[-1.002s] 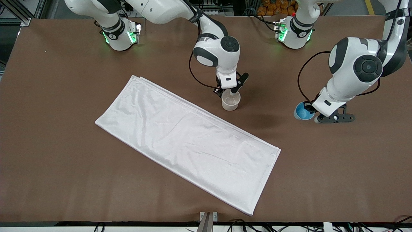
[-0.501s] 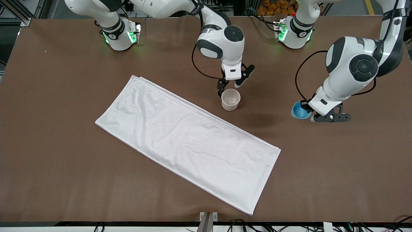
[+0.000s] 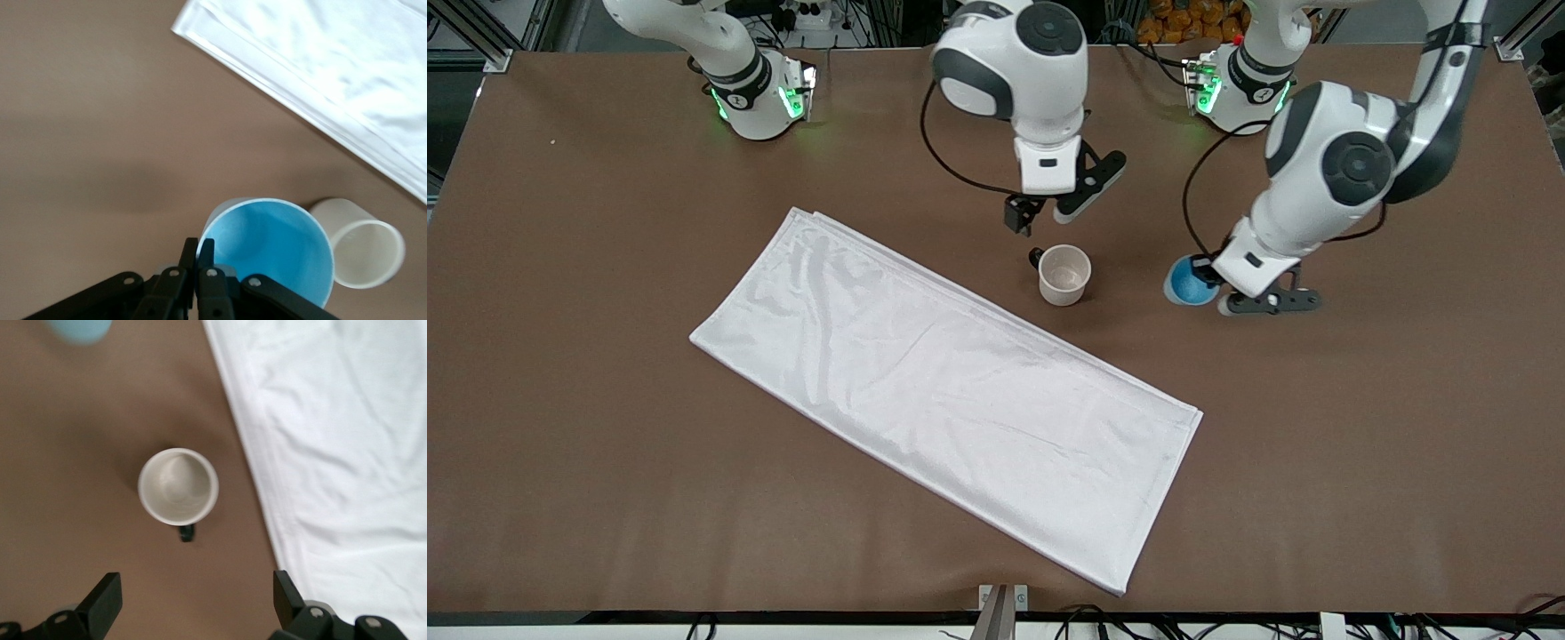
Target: Place blue cup into white mug on table
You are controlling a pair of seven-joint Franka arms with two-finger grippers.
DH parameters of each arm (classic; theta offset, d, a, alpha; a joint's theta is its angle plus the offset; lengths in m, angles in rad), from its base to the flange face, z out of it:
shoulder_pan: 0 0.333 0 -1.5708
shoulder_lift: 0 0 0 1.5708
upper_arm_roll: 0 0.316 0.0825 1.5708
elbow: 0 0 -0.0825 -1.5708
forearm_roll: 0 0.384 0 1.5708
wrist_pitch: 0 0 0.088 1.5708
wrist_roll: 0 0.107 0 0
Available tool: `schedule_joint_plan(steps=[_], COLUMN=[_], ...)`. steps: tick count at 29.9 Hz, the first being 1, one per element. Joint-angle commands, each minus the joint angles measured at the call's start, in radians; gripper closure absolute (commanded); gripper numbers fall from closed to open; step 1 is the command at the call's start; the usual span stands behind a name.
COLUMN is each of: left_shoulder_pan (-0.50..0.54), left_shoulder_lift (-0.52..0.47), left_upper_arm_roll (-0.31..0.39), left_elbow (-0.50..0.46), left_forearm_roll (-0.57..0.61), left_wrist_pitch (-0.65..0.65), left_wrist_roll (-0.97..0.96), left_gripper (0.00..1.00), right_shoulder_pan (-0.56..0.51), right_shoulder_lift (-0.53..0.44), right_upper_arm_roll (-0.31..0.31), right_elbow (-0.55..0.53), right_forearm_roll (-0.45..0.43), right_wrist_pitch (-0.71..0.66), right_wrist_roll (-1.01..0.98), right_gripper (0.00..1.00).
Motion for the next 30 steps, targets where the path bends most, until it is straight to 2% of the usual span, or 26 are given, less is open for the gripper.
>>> schedule_joint_plan(steps=[1, 5, 10, 17, 24, 26, 30], left_shoulder_pan=[-0.005, -0.039, -0.111, -0.172, -0.174, -0.174, -0.171], left_shoulder_lift=[0.009, 0.038, 0.074, 0.135, 0.178, 0.189, 0.21], left_upper_arm_roll=[-0.082, -0.131, -0.142, -0.142, -0.142, -0.142, -0.141], left_elbow=[-0.011, -0.005, 0.003, 0.004, 0.03, 0.042, 0.068], left_forearm_roll=[-0.021, -0.015, -0.01, 0.017, 0.041, 0.045, 0.057], left_wrist_pitch=[0.002, 0.013, 0.026, 0.093, 0.121, 0.122, 0.122], left_wrist_roll=[-0.138, -0.241, -0.348, -0.443, -0.466, -0.471, -0.477], left_gripper=[1.0, 1.0, 1.0, 1.0, 1.0, 1.0, 1.0], right_shoulder_pan=[-0.141, -0.239, -0.375, -0.521, -0.659, -0.685, -0.698], right_shoulder_lift=[-0.141, -0.218, -0.284, -0.326, -0.33, -0.333, -0.344], right_upper_arm_roll=[0.022, 0.02, 0.02, 0.016, 0.014, 0.0, -0.07], right_elbow=[-0.027, -0.027, -0.027, -0.027, -0.027, -0.027, -0.029], right_forearm_roll=[0.065, 0.087, 0.105, 0.104, 0.104, 0.104, 0.11], right_wrist_pitch=[-0.11, -0.193, -0.281, -0.319, -0.332, -0.333, -0.336], right_wrist_roll=[-0.072, -0.075, -0.079, -0.079, -0.121, -0.15, -0.168], right_gripper=[0.0, 0.0, 0.0, 0.0, 0.0, 0.0, 0.0])
